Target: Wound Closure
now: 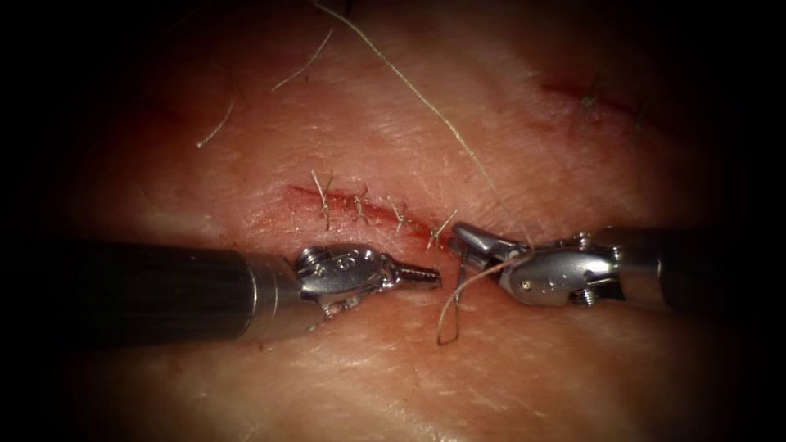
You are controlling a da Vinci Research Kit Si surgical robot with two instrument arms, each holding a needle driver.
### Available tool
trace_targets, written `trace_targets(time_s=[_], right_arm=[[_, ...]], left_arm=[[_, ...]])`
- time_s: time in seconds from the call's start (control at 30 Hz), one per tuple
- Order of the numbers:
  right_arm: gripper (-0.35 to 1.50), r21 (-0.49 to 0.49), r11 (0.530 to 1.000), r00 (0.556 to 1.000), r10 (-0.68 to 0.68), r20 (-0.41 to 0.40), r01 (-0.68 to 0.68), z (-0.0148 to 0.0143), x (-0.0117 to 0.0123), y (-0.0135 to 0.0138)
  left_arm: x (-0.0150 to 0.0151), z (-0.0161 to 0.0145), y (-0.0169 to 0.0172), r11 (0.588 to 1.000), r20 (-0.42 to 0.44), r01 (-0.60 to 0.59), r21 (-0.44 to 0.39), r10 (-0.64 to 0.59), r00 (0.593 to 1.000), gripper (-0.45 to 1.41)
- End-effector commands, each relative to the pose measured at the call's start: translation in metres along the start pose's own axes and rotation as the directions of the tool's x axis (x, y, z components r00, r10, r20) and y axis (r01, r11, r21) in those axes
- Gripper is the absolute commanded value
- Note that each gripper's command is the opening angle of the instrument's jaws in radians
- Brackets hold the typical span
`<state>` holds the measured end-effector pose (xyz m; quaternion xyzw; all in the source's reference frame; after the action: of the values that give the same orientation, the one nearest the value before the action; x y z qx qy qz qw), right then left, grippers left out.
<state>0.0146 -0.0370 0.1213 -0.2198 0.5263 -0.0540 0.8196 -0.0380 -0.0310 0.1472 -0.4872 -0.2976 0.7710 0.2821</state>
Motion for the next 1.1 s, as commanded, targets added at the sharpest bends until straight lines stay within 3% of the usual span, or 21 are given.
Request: trace_targets(time_s=[0.03, 0.73, 1.1], right_arm=[[-0.35, -0.009, 1.000, 1.000, -0.008, -0.012, 0.007, 0.0005, 0.0009, 0.0004], [-0.35, -0.042, 0.999, 1.000, 0.006, -0.027, -0.007, -0.0002, 0.0019, 0.0039], [-0.35, -0.029, 0.993, 0.992, 0.113, -0.049, -0.115, -0.0009, 0.0022, 0.0054]], left_arm=[[-0.0005, 0.0008, -0.0002, 1.000, 0.001, 0.002, -0.001, -0.002, 1.000, -0.05], [-0.0005, 0.0012, -0.0005, 1.000, 0.000, 0.002, 0.003, -0.002, 1.000, -0.03], [-0.0002, 0.0018, -0.0006, 1.000, 0.001, 0.004, 0.009, -0.004, 1.000, -0.03]])
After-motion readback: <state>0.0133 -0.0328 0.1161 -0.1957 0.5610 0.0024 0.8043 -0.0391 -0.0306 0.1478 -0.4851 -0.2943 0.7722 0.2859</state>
